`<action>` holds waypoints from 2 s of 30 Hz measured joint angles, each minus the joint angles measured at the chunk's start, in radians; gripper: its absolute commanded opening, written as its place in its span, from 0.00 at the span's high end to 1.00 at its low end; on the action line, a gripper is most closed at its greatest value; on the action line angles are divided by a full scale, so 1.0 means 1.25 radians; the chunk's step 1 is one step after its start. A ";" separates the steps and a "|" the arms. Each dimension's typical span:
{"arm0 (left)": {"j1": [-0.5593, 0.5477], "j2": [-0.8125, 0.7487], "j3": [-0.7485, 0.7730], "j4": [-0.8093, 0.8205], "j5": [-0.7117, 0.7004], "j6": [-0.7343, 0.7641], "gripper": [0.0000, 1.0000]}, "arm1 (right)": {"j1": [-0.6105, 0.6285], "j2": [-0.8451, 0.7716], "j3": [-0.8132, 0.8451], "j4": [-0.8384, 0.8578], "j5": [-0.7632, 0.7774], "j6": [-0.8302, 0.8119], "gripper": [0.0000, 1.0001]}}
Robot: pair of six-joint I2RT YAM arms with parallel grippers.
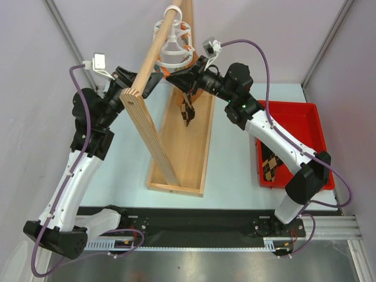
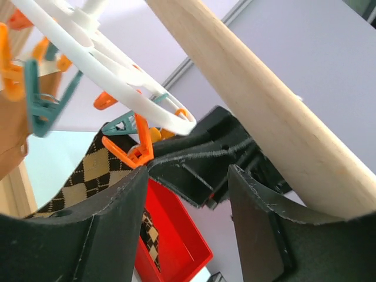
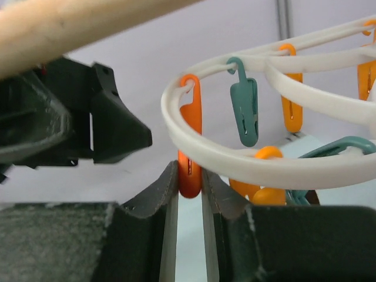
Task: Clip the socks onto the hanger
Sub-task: Open the clamp at the hanger.
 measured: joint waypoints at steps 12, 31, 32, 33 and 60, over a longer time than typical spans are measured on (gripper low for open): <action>0.004 0.040 0.015 -0.118 -0.095 -0.024 0.37 | 0.134 -0.065 -0.012 -0.106 0.287 -0.440 1.00; 0.004 0.024 -0.012 -0.030 -0.099 -0.060 0.40 | 0.143 -0.068 -0.014 -0.113 0.313 -0.509 1.00; 0.004 0.025 -0.010 -0.027 -0.099 -0.060 0.40 | 0.143 -0.068 -0.015 -0.113 0.313 -0.509 1.00; 0.004 0.027 -0.007 -0.024 -0.099 -0.060 0.40 | 0.143 -0.068 -0.015 -0.113 0.313 -0.509 1.00; -0.010 0.091 0.033 0.007 -0.092 -0.060 0.69 | 0.141 -0.075 -0.029 -0.102 0.313 -0.497 1.00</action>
